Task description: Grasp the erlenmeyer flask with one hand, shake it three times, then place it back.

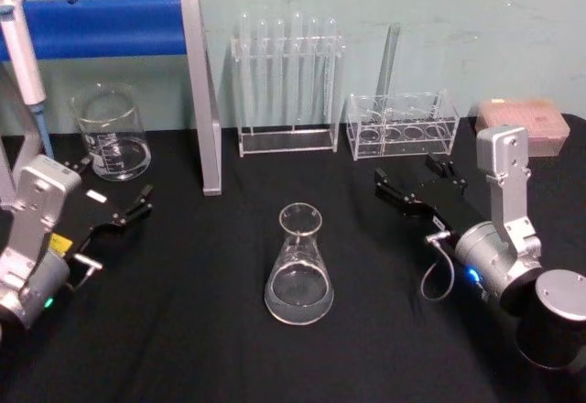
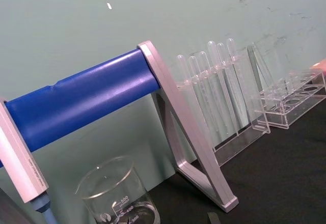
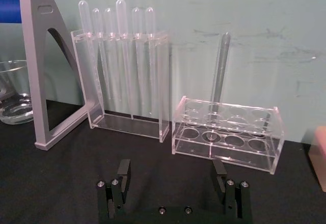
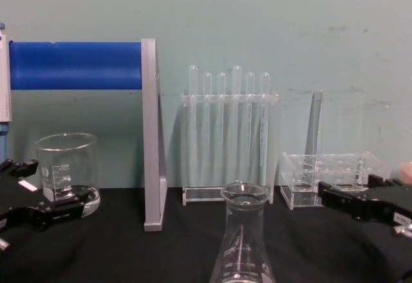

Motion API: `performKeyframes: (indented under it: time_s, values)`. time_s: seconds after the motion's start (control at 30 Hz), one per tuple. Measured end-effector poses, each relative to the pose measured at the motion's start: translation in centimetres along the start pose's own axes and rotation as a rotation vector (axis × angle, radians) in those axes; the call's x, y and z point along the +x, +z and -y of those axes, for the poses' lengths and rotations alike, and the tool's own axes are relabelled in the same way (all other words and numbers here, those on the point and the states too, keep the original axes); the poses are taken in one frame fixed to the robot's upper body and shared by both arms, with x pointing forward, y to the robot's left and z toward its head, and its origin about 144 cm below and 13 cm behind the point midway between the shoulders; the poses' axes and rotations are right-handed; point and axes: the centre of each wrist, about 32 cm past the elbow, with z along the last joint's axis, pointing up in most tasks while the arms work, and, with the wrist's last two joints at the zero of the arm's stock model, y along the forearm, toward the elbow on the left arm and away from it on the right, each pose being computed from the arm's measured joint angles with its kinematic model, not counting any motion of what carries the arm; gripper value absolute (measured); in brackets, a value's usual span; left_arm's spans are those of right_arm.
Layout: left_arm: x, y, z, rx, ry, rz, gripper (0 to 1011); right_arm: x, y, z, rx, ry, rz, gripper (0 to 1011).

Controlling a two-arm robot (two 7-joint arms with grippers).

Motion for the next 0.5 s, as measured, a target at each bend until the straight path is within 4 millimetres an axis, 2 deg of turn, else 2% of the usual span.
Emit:
performKeyframes:
  time_s: [0.17, 0.5]
  values:
    - [0.0, 0.0, 0.0, 0.0, 0.0, 0.0, 1001, 0.04, 0.26, -0.56, -0.014, 0.013, -0.004, 1000]
    - [0.0, 0.0, 0.0, 0.0, 0.0, 0.0, 1001, 0.05, 0.15, -0.41, -0.014, 0.012, -0.003, 1000]
